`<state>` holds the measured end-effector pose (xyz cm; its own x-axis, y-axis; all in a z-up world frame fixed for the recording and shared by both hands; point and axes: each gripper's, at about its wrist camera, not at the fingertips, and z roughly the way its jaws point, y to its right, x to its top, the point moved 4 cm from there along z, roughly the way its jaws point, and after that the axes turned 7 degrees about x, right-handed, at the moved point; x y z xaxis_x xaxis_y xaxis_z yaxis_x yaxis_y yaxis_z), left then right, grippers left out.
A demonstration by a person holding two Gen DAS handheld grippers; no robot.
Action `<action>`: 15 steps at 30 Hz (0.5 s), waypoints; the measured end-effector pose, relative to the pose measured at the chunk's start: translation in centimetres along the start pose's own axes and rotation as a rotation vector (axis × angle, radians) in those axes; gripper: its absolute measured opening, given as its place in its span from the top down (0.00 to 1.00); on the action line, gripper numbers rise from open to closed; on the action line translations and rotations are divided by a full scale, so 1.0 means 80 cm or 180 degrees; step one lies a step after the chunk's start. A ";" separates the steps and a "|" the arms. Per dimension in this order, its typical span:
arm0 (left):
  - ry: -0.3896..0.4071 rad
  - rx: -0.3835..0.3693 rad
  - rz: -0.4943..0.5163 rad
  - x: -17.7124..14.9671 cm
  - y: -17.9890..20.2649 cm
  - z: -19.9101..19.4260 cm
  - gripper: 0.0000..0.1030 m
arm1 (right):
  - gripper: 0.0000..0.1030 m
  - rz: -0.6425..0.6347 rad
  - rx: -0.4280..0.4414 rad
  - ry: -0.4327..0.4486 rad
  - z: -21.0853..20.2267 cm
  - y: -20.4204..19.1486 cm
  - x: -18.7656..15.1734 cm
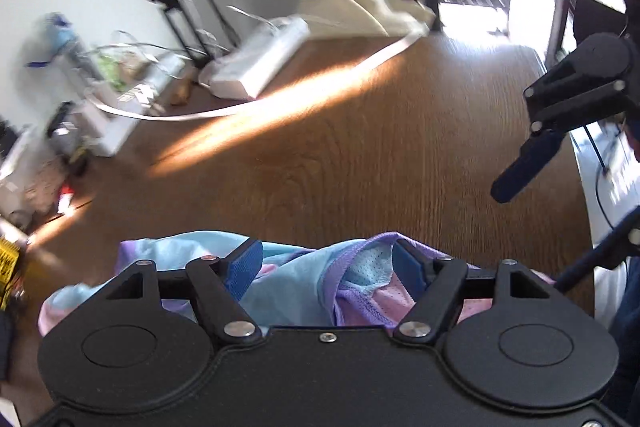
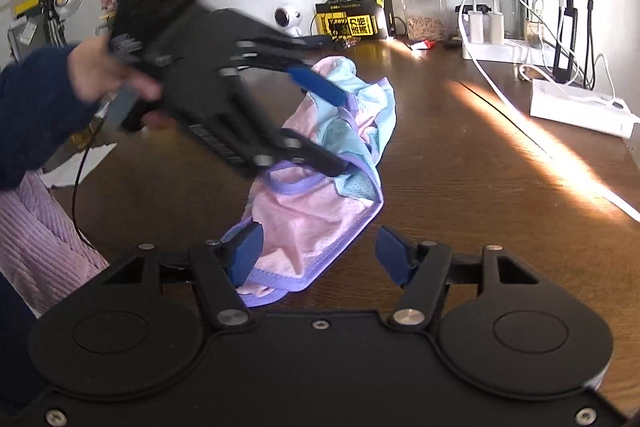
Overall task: Fold clothes
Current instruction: 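Grasp the garment edge with the left gripper while the right gripper grasps another edge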
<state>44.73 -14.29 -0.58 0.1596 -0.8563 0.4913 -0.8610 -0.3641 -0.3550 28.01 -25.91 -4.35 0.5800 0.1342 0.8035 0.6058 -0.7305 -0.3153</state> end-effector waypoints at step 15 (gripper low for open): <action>0.1024 0.1726 -0.1543 -0.078 -0.027 -0.183 0.98 | 0.33 -0.0080 -0.0172 0.0325 0.034 -0.019 0.025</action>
<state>38.52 -2.77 8.77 0.2377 -0.4391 0.8664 -0.3630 -0.8675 -0.3400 29.73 -22.68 -3.62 0.5048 0.0859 0.8589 0.5875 -0.7632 -0.2690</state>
